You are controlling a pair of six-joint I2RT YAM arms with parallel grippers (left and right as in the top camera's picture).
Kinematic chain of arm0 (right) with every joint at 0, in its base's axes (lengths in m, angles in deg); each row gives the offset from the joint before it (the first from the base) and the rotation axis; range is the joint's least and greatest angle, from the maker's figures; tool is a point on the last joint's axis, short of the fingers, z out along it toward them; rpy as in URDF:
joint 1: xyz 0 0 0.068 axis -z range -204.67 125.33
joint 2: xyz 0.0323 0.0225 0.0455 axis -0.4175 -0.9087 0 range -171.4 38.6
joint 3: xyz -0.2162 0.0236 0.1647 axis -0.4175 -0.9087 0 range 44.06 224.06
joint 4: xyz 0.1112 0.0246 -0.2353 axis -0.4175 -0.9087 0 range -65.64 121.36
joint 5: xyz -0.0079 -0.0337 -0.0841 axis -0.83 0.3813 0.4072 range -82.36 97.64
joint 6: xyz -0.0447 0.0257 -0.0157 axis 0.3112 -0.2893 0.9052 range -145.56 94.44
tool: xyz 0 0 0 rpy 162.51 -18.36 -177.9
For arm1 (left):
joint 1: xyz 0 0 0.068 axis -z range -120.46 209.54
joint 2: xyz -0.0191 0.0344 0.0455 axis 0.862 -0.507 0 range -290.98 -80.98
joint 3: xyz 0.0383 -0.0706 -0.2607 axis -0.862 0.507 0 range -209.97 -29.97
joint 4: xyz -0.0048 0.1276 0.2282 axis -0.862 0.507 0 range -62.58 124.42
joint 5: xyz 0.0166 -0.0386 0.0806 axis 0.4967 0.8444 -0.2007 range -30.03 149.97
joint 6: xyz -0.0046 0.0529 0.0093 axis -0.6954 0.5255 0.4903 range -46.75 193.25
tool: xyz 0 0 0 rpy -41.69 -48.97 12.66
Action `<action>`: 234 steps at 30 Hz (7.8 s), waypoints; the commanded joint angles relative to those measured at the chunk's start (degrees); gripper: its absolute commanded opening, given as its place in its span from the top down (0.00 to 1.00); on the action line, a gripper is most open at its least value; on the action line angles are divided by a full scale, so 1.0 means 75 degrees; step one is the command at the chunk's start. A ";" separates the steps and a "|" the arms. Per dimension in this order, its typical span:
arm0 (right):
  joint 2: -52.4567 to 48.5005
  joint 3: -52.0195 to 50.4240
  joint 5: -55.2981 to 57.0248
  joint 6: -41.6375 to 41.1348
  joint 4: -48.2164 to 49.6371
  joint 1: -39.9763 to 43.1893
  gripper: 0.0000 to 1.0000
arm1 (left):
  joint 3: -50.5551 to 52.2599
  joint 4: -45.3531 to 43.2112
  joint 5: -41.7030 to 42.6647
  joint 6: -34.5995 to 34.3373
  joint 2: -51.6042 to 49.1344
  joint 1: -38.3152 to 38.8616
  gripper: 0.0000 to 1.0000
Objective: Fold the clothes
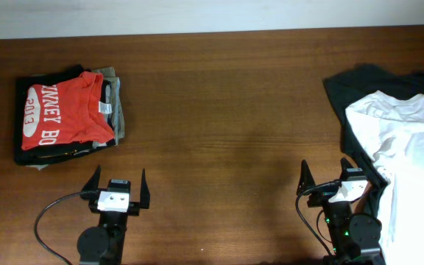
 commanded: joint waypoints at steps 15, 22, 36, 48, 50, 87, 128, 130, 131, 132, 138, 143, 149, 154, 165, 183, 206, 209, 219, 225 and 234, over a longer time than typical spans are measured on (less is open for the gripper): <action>0.0058 -0.0055 -0.0117 -0.0414 0.0000 0.0050 0.01 | 0.0015 -0.0029 0.1049 -0.0108 0.0003 -0.0023 0.01; 0.0058 -0.0003 -0.0985 -0.0478 0.0000 0.0050 0.01 | -0.0393 0.0315 0.1754 -0.0114 0.0000 -0.0023 0.01; -0.0274 0.1326 -0.1145 -0.0472 -0.1705 0.0050 0.01 | -0.2291 0.0784 0.1754 -0.0455 -0.2646 -0.0026 0.01; -0.7102 0.6994 -0.1180 -0.0469 -0.5694 0.0050 0.01 | -0.7536 0.4468 0.2337 -0.0455 -0.7758 -0.0023 0.01; -0.7772 0.7402 -0.1309 -0.0469 -0.5910 0.0050 0.01 | -0.7536 0.4491 0.2448 -0.0455 -0.7746 -0.0023 0.01; -1.3339 0.7490 -0.0405 -0.2474 -0.2148 0.5724 0.12 | -0.7539 0.4328 0.2897 -0.0417 -0.9422 -0.0023 0.01; -0.6764 0.8848 0.0799 -0.3051 -0.5808 -0.2139 0.22 | -1.1004 0.4115 0.1040 0.1142 -1.5466 0.1976 0.01; -0.6904 0.8848 0.0799 -0.3051 -0.5904 -0.2139 0.21 | -1.1004 0.3771 0.0880 0.1131 -1.5973 0.2090 0.04; -0.6945 0.8848 0.0801 -0.3051 -0.5960 -0.2139 0.21 | -1.1004 0.3754 0.0886 0.1128 -1.6090 0.2090 0.11; -0.6953 0.8848 0.0819 -0.3048 -0.6000 -0.2136 0.21 | -1.1001 0.3809 0.0883 0.1128 -1.6160 0.2090 0.30; -0.7554 0.8848 0.1463 -0.3060 -0.6070 -0.2136 0.20 | -1.1004 0.5421 -0.2194 -0.0781 -1.6087 0.1393 1.00; -0.8752 0.8848 0.1396 -0.3337 -0.6190 -0.1396 0.21 | -1.1004 0.5986 -0.1679 -0.1323 -1.4871 -0.0458 1.00; -0.9075 0.8848 0.0364 -0.2827 -0.6155 -0.0399 0.20 | -1.1004 0.5386 0.1399 0.0219 -1.3452 -0.0070 0.43; -0.9078 0.8848 0.0128 -0.2602 -0.6210 -0.0399 0.17 | -1.1001 0.3617 0.1443 0.1361 -1.4493 0.1061 0.30; -0.9078 0.8848 0.0058 -0.2605 -0.6441 -0.0399 0.16 | -1.1001 0.1807 0.1434 0.1649 -1.6533 0.1145 0.44; -1.3793 0.8845 -0.0262 -0.1818 -0.3937 0.0764 0.29 | -1.4630 0.4634 -0.0411 0.0032 -1.6705 -0.0577 0.59; -1.4490 1.1686 -0.2550 -0.0988 -0.2783 0.3008 0.12 | -1.5463 0.8049 0.0067 -0.0140 -1.3621 -0.0565 0.16; -1.3158 1.1686 -0.2725 -0.0836 -0.4261 0.2990 0.13 | -1.5285 0.9092 -0.0294 -0.0262 -1.3744 -0.0618 0.16; -1.1701 1.1675 -0.3456 -0.0635 -0.8131 0.2480 0.25 | -1.1514 0.7664 0.1888 -0.0195 -1.5297 -0.0583 0.36; -1.1838 1.1543 -0.2535 -0.0664 -0.8530 0.2483 0.25 | -1.0427 0.6400 0.1716 -0.0452 -1.5282 -0.0321 0.99; -1.2295 0.7574 -0.2611 -0.1326 -0.6726 0.2445 0.40 | -1.0687 0.6910 0.0495 -0.1690 -1.3618 -0.1912 0.99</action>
